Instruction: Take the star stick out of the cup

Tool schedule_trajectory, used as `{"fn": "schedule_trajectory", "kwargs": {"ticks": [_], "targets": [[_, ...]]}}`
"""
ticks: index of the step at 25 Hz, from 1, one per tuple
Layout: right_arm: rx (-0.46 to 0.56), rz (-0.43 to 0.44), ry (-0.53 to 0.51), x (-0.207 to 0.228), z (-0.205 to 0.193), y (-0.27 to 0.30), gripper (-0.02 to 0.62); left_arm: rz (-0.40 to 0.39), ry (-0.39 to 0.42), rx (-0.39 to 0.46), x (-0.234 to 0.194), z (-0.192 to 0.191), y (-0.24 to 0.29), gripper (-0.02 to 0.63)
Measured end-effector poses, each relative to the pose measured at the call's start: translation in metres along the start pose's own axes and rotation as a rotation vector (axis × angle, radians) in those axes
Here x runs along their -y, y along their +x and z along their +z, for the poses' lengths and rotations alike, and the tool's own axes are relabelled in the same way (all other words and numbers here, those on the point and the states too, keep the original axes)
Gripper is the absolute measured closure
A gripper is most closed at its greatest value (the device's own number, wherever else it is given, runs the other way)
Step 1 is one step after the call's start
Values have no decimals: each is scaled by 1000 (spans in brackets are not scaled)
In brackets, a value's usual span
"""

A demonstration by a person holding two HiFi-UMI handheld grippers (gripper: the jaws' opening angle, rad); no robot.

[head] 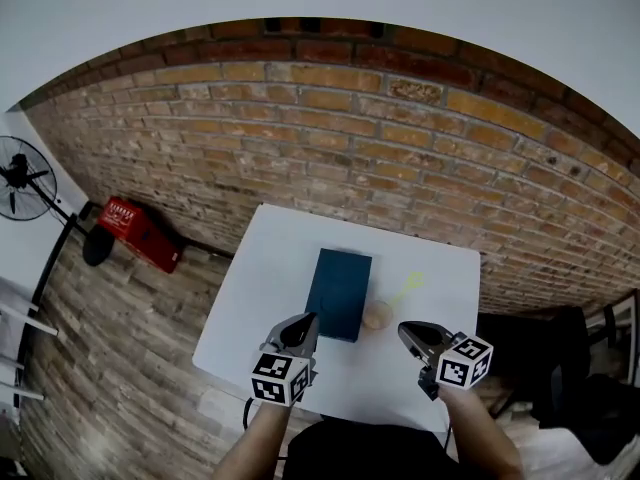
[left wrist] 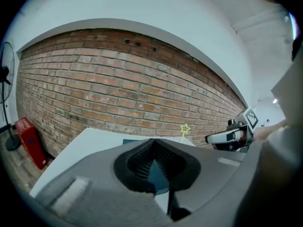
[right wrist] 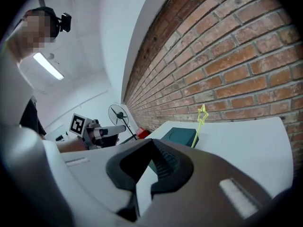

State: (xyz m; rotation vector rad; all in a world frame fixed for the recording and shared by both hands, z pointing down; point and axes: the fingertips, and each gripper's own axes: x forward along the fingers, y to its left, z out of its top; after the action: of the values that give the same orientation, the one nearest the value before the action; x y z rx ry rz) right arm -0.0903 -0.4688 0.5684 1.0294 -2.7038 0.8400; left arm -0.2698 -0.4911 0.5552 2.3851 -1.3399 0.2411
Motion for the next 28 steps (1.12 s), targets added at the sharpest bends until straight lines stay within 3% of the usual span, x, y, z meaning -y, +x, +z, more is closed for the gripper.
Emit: {"fn": "schedule_trajectory", "kwargs": {"ticks": [4,8,13,19,28], "targets": [[-4,-53,25,-5,-17,2,594,-74,11,-11,2,-4,9,600],[-25,-88,47,-10,-31,-2,594,-116,-45,-33,6,-21,19,600],[-17,-156,64,16,-33,-7,555,-165,-36,-68,16,-33,39,600],[-34,-179,106,43,-48,15,503,-150,-60,-89,10,-39,63,600],[-8,-140,142,85,-33,49,431,-110,-69,-124,3,-41,104,600]]}}
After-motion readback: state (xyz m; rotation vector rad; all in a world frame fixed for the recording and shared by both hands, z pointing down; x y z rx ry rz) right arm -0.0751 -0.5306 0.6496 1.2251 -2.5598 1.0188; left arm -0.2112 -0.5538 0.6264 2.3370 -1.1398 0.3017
